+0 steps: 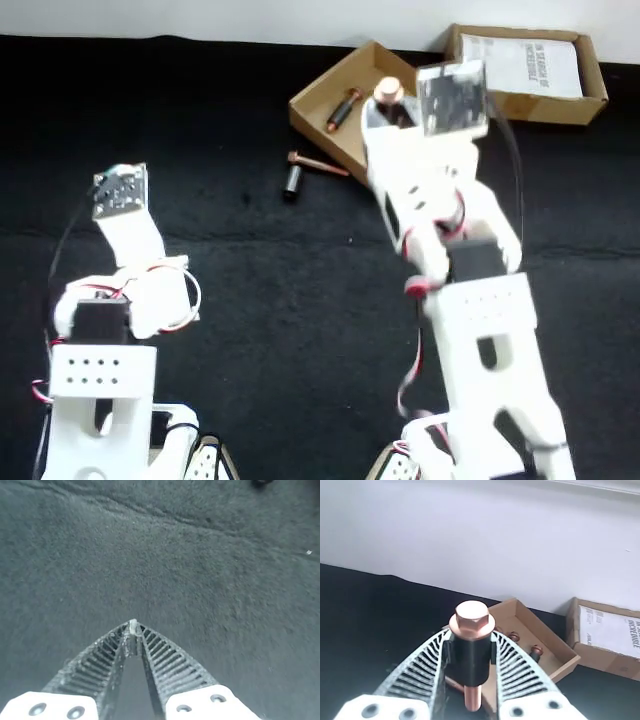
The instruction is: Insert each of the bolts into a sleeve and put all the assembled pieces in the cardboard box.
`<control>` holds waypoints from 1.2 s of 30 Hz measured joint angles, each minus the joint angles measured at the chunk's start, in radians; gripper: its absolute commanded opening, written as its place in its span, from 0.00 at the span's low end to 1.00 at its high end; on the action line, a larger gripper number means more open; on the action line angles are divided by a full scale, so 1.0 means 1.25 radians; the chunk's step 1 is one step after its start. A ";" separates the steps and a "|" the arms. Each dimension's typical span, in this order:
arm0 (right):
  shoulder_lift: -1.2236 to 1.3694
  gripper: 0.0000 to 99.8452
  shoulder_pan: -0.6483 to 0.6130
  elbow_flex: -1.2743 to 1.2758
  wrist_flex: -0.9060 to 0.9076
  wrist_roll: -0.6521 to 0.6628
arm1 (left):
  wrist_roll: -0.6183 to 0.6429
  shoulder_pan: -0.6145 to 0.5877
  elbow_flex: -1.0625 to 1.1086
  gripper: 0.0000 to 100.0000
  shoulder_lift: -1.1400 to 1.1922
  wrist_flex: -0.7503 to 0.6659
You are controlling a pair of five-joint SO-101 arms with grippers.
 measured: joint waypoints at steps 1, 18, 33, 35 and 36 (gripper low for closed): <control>0.041 0.01 0.009 -0.044 0.009 0.000 | 0.000 0.000 0.031 0.01 0.000 -0.033; 0.765 0.01 0.120 -0.655 0.033 0.000 | 0.001 0.000 0.409 0.01 0.001 -0.475; 1.085 0.01 0.131 -0.804 0.036 0.044 | 0.001 0.000 0.452 0.01 0.001 -0.559; 1.111 0.01 0.131 -0.851 0.036 0.052 | 0.001 0.000 0.452 0.01 0.001 -0.559; 1.122 0.01 0.130 -0.874 0.036 0.063 | 0.001 -0.001 0.452 0.01 0.001 -0.559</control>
